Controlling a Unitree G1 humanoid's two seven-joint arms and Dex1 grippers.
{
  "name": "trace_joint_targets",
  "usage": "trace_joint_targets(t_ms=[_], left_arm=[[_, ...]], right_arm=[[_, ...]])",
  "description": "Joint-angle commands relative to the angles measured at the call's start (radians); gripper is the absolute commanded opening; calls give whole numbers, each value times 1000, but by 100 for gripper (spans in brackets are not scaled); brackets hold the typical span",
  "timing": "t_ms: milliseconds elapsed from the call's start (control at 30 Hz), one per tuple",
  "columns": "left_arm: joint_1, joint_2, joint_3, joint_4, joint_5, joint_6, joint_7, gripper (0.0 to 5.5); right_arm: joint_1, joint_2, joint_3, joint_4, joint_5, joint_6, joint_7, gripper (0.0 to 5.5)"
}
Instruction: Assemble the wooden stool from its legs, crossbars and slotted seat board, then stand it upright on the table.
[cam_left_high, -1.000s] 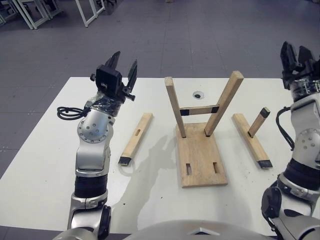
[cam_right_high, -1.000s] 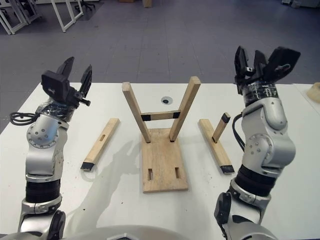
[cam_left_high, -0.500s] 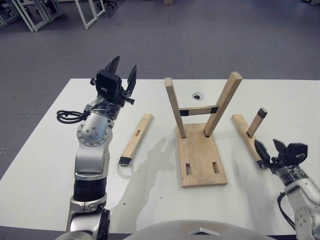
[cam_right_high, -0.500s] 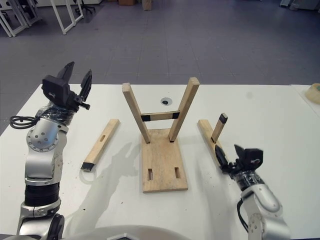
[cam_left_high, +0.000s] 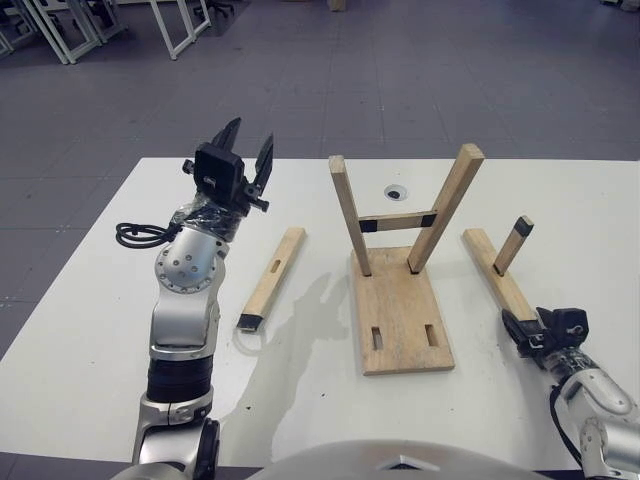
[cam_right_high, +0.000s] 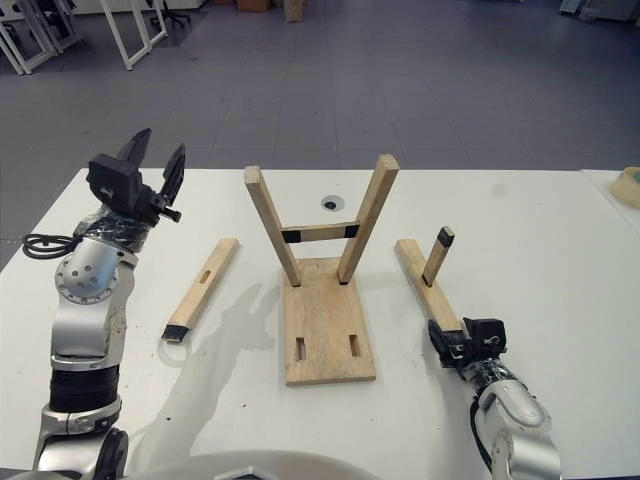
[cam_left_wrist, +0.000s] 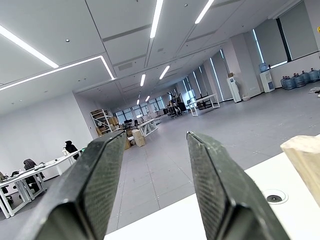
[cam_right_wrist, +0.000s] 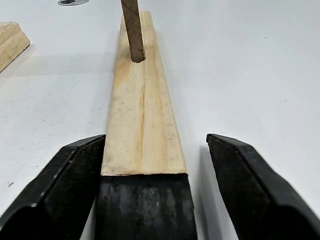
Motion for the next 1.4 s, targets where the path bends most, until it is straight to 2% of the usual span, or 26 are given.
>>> trace_joint_targets(t_ms=[33,200,567,733,833,933,1000,1067,1267,1400], left_arm=[[-13,5,2,17,-2,-8,-3,224],[-20,9,10,31,-6,-15,-4,224],[-69,12,28,32,-19,-5,6,224],[-91,-4,18,29,-36,4,1,224],[-148,-67,65,12,-216,117,-5,224],[-263,-112,201,20,-641,384,9,224],[-321,-125,255,37,-899,530,56,258],[-354,-148,261,47,-1104,629,98,290],[-456,-167,251,210,-1386,752,149,379],[-563,-163,259,433,-1479,818,78,385]], right_arm=[[-29,-15,6,-3,-2,34,-8,292],[-161,-7,-56,-154,104,96,-65,197],[-721,-94,-178,-369,408,355,-302,194],[-823,-77,-147,-450,533,438,-391,193],[-879,-75,-116,-492,597,472,-437,193],[-911,-61,-86,-508,647,490,-470,193],[-927,-56,-67,-514,668,495,-485,193],[-944,-51,-51,-521,689,497,-504,193],[-994,-32,-2,-534,750,500,-553,193],[-1012,-21,22,-527,790,486,-558,193]])
